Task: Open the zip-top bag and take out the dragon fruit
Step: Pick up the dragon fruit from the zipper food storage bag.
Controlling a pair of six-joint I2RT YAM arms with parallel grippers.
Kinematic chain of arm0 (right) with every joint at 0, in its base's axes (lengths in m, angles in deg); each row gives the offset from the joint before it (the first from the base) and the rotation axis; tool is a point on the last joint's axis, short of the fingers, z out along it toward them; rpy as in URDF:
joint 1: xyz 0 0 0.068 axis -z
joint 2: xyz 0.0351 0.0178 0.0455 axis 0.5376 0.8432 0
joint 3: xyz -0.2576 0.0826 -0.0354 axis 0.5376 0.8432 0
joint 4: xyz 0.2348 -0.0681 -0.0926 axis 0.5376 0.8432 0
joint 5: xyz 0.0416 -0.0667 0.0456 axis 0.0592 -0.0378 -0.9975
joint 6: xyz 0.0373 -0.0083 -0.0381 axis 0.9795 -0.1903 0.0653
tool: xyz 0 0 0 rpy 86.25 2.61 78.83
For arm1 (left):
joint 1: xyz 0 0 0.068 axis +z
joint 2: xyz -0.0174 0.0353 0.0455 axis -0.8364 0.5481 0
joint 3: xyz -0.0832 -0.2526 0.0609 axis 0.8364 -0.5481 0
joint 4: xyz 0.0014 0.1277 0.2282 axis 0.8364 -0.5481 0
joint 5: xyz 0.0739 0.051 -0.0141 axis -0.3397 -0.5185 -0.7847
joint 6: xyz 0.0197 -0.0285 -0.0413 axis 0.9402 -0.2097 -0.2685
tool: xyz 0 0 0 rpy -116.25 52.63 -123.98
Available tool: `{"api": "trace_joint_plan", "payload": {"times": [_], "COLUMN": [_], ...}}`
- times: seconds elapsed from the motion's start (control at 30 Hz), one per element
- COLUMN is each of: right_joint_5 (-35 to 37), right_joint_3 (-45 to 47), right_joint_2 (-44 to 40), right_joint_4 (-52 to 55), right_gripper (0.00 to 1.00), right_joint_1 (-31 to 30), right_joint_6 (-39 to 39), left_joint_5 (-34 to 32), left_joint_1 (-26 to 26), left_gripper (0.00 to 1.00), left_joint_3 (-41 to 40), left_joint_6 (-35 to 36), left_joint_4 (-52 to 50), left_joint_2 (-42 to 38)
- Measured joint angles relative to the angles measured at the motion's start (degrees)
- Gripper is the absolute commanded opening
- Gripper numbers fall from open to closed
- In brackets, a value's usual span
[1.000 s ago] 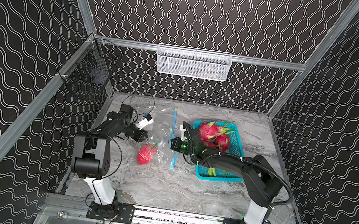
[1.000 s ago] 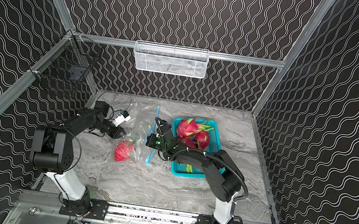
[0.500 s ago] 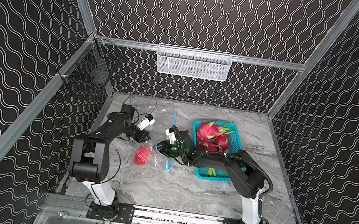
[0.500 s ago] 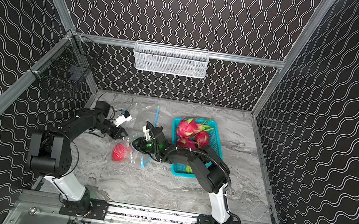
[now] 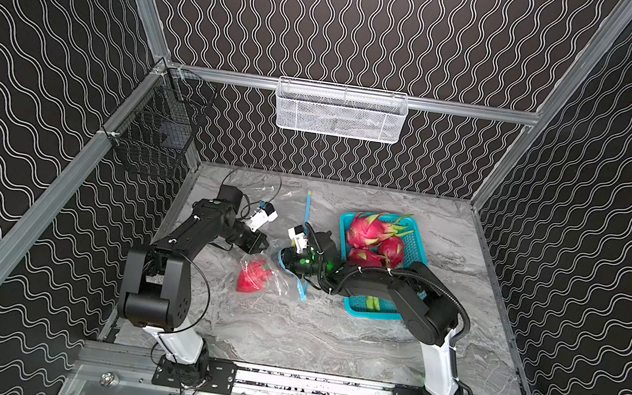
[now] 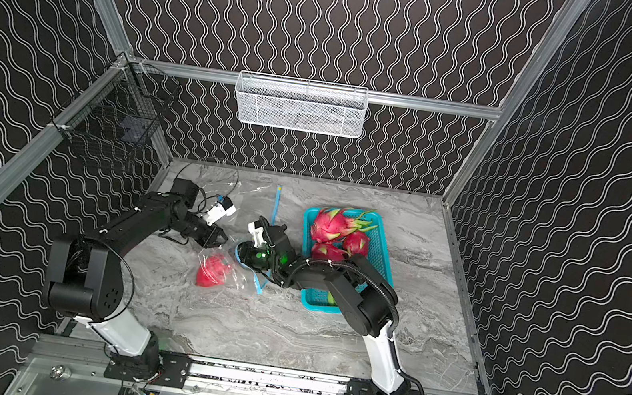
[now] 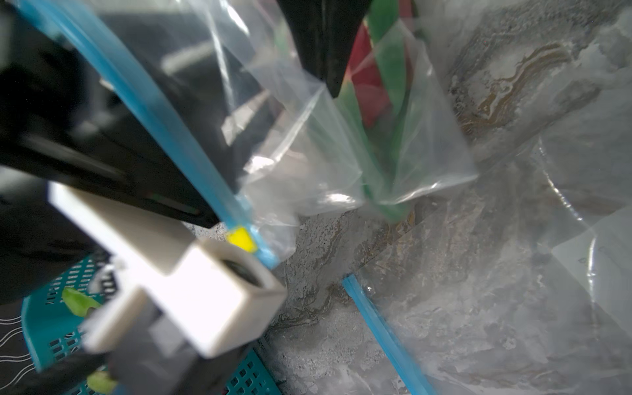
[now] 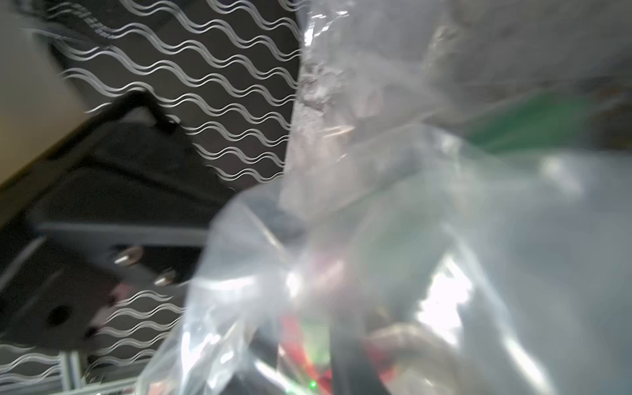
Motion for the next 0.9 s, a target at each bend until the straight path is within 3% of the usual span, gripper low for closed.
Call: {"api": "trace_joint_plan", "payload": {"times": [0.13, 0.3, 0.4, 0.7, 0.73, 0.8, 0.87, 0.9], "right_joint_5": [4.2, 4.72, 3.65, 3.93, 4.02, 4.02, 3.82, 3.74], "right_joint_3": [-0.22, -4.28, -4.11, 4.96, 4.72, 3.87, 2.78, 2.23], "right_joint_2": [0.72, 3.74, 4.81, -1.18, -1.33, -1.2, -0.24, 0.46], "right_joint_4": [9.73, 13.18, 10.54, -3.23, -4.46, -5.4, -6.4, -6.51], "right_gripper": [0.43, 0.47, 0.51, 0.49, 0.48, 0.48, 0.48, 0.47], "right_joint_1": [0.15, 0.07, 0.11, 0.02, -0.02, -0.15, -0.31, -0.35], "right_joint_6": [-2.73, -4.48, -3.58, 1.6, 1.79, 2.38, 3.21, 3.61], "left_joint_5": [0.07, 0.13, 0.09, -1.73, -2.23, -3.1, -3.43, -3.61], "left_joint_1": [-0.02, -0.07, -0.17, 0.39, 0.83, 1.66, 2.25, 2.62], "left_gripper": [0.0, 0.0, 0.0, 0.0, 0.03, 0.31, 0.46, 0.59], "left_joint_3": [0.13, 0.13, 0.13, -1.01, -1.22, -1.29, -1.22, -1.22], "left_joint_6": [0.02, 0.0, -0.02, 0.28, 0.13, -0.07, -0.31, -0.46], "left_joint_4": [-0.74, -0.83, -0.9, -0.09, 0.44, 0.87, 1.03, 0.96], "left_joint_2": [-0.5, -0.11, -0.04, -0.17, -0.42, -1.07, -1.84, -2.36]}}
